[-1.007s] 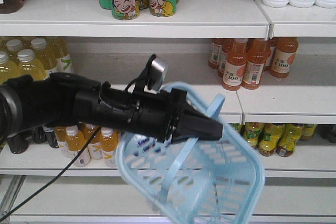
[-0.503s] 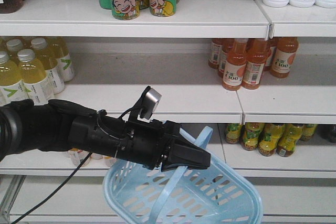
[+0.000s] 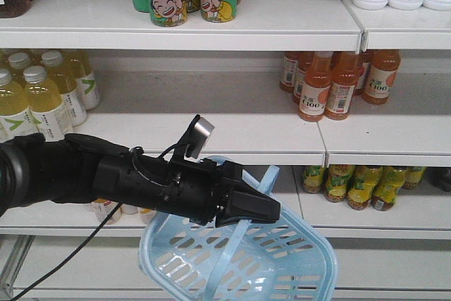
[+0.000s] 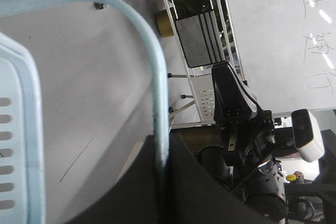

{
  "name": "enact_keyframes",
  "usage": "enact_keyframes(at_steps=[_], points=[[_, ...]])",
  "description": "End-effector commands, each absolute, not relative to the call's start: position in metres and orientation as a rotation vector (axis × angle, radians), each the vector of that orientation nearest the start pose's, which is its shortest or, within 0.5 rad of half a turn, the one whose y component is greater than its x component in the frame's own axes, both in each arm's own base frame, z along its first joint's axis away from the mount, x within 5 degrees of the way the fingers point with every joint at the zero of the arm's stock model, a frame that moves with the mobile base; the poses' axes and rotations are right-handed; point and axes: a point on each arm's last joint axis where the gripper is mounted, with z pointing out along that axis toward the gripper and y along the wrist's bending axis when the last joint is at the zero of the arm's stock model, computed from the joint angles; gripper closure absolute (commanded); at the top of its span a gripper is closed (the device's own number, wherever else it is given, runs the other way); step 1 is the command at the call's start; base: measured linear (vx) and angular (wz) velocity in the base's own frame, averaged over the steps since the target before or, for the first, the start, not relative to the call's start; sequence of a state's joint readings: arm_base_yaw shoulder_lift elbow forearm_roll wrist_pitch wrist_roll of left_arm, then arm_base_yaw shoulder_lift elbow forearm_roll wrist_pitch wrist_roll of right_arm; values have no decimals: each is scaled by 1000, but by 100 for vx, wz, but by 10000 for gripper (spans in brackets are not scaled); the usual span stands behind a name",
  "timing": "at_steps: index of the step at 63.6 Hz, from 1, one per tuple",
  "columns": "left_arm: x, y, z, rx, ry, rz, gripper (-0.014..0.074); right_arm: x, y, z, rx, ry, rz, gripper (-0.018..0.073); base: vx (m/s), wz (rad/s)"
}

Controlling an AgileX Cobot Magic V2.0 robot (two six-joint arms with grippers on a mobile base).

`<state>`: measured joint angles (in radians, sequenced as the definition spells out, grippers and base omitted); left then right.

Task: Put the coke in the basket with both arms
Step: 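Turn the base away from the shelf holding the basket in the left gripper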

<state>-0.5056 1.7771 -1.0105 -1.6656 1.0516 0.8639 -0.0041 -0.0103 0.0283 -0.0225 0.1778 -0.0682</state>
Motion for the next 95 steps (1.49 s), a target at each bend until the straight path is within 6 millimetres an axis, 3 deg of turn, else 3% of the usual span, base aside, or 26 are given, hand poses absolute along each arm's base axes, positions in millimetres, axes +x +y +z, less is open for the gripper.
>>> enact_keyframes(at_steps=[1, 58, 95], points=[[261, -237, 262, 284, 2205, -2000, 604, 56, -1, 193, -73, 1603, -90, 569, 0, 0], [261, -237, 263, 280, 2204, -2001, 603, 56, -1, 193, -75, 1602, -89, 569, 0, -1], [261, -237, 262, 279, 2205, -2001, 603, 56, -1, 193, -75, 1602, -89, 569, -6, -33]])
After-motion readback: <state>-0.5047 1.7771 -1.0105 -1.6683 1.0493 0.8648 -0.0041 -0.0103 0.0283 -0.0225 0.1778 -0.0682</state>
